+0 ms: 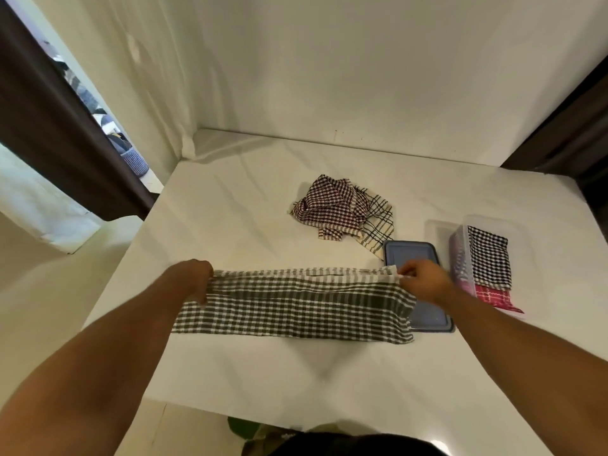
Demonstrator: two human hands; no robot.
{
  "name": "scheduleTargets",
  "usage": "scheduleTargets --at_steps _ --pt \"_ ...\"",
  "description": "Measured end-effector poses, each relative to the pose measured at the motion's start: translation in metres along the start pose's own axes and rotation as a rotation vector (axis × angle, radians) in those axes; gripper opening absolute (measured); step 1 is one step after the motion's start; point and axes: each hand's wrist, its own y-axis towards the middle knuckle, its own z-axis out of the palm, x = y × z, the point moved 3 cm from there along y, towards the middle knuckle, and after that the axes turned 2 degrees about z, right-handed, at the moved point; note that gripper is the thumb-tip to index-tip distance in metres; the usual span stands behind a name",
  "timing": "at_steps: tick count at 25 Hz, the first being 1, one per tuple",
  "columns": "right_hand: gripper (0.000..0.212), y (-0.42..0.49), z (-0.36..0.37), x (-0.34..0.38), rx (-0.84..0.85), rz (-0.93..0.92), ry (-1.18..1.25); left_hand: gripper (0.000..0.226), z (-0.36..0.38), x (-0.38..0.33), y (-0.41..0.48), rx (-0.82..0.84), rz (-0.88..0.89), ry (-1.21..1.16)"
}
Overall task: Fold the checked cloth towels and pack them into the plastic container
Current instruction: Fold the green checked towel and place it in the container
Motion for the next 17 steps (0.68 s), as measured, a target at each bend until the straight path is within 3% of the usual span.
scheduleTargets --at_steps 3,6,8,11,14,17 --pt "0.008 0.005 0.000 0.016 -0.115 -0.038 -0.207 0.064 0.000 0.009 0.005 0.063 -0.006 -0.276" --pt "0.012 0.018 0.010 0.027 -0.145 -0.078 -0.273 0.036 0.001 0.021 0.015 -0.063 -0.046 -0.412" --pt "0.022 0.026 0.016 0.031 -0.127 -0.074 -0.301 0.019 0.001 0.027 0.020 -0.125 -0.100 -0.397" --pt "0.024 0.029 0.017 0.033 -0.157 -0.065 -0.464 0.020 0.004 0.032 0.023 -0.209 -0.119 -0.341" --pt "0.025 0.033 0.021 0.036 -0.195 -0.193 -0.686 0.017 0.008 0.031 0.027 -0.254 -0.150 -0.260" --pt "0.031 0.038 0.029 0.040 -0.125 -0.357 -0.834 0.020 0.014 0.031 0.035 -0.246 -0.145 -0.206"
